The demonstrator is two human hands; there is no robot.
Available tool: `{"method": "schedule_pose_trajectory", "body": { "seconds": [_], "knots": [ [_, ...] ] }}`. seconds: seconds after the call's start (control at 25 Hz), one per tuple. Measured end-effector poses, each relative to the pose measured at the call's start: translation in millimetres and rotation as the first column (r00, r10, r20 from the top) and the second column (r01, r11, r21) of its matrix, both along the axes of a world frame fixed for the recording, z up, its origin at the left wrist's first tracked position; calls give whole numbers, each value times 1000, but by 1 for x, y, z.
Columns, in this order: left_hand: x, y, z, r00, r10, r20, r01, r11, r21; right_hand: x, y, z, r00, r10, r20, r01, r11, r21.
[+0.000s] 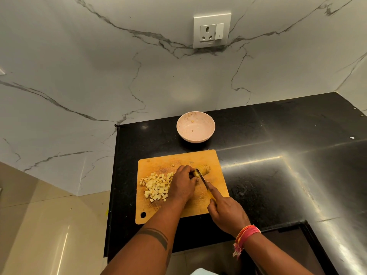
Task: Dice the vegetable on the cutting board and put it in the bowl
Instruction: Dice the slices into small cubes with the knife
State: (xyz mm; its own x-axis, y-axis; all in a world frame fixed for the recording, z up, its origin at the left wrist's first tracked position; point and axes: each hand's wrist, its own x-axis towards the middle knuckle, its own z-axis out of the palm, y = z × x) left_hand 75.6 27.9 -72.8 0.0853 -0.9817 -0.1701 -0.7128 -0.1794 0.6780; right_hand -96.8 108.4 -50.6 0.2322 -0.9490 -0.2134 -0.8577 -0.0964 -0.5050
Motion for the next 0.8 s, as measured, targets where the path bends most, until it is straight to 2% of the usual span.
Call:
{"method": "schedule_pose_trajectory", "body": {
  "seconds": [0.4, 0.6, 0.8],
  "knots": [
    [0, -3, 5, 999, 36, 34, -36, 999, 8, -1, 5, -2, 1000, -18, -3, 18, 1000, -9],
    [2, 2, 8, 987, 157, 34, -159, 984, 85, 4, 3, -2, 1000, -13, -16, 14, 1000, 20],
    [16, 11, 13, 979, 7, 204, -16, 999, 43, 10, -1, -1, 1000, 12, -9, -12, 998, 56]
  ]
}}
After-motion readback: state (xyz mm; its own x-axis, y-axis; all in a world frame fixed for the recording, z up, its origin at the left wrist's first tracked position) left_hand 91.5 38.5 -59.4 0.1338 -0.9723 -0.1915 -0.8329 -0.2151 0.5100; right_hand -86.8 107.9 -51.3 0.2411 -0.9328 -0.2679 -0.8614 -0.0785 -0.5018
